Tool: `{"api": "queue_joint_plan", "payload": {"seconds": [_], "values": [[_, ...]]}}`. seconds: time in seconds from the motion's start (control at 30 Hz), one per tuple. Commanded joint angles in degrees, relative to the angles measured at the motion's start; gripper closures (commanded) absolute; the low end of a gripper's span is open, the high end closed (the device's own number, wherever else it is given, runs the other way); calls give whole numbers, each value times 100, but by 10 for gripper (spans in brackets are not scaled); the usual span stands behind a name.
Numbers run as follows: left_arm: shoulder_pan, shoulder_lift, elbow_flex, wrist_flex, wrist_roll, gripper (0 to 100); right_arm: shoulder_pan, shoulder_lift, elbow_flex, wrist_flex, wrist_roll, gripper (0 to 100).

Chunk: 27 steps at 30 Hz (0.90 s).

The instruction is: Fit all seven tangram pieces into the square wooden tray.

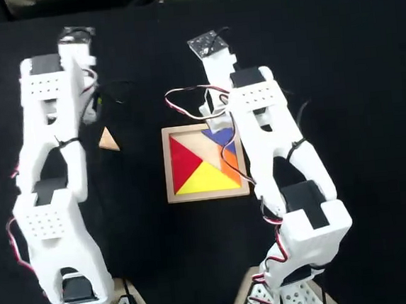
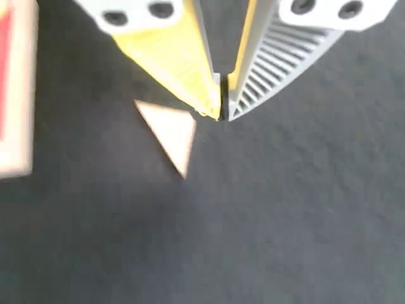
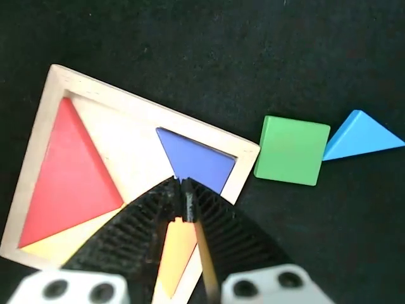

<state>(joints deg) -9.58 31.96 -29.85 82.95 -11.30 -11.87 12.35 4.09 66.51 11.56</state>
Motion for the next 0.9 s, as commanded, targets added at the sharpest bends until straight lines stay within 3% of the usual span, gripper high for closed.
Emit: {"api": "queue_joint_plan", "payload": {"seconds": [0.0, 0.17, 0.67, 0.73, 0.87], "values": [[84, 193, 374, -888, 18, 970, 105, -40, 119, -343, 35, 987], [479, 791, 558, -993, 281, 970, 105, -40, 207, -466, 35, 987], [1516, 914, 541, 642, 316, 970, 105, -84, 215, -466, 44, 987], [1437, 589, 374, 835, 316, 970, 105, -92, 215, -431, 44, 987], [620, -510, -31, 1196, 290, 970, 53, -180, 215, -308, 26, 987]]}}
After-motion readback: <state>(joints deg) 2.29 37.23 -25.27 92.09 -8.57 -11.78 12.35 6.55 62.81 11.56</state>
